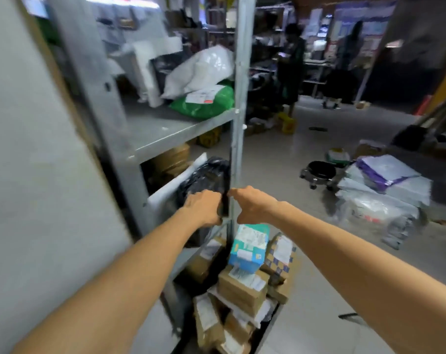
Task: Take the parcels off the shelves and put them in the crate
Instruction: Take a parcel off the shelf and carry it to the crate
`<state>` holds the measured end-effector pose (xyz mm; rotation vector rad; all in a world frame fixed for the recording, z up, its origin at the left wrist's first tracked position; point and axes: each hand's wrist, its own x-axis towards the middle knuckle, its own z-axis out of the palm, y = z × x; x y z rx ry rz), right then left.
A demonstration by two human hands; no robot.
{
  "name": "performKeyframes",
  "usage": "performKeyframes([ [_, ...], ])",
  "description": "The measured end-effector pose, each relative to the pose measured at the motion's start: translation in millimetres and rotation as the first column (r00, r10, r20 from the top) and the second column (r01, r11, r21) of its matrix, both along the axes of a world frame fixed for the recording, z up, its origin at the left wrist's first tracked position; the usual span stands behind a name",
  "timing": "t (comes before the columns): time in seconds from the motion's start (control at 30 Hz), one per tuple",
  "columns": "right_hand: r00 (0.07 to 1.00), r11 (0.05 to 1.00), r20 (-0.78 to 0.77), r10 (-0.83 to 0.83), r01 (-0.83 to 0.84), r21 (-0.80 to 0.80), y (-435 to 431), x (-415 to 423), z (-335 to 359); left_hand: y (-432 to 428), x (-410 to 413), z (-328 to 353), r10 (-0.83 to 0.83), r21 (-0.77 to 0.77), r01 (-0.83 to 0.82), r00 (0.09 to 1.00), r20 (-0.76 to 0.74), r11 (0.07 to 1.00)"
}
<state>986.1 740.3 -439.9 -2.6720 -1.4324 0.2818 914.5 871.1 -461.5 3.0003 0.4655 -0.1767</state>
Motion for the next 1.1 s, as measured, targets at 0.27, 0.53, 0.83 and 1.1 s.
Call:
performKeyframes([
  [0.27,0.907,0.906,-0.019,0.421,-0.422,-0.041,65.6,-172.5,1.1,21.0,-238.0,-7.5,0.47,-0.088,-0.47,0.882,-0.014,0.878],
  [0.53,0.651,0.651,0.013,0.759,-0.758,-0.045,121.3,-393.7,-2.5,1.0,-495.8,-7.0,0.832,-0.165,-0.818,0.554,0.026,0.551],
  [0.83,0.207,0.204,-0.097,0.973,-0.978,-0.04,79.7,-665.1,-22.4,-126.3,-757.2,-10.3,0.998,-0.052,-0.997,0.053,-0.023,0.052],
  [1.1,-0.086,-0.088,-0.107,0.991,-0.996,-0.02,41.9,-788.4,-21.7,-213.5,-850.4,-7.9,0.974,-0.015,-0.975,-0.219,-0.058,-0.221],
])
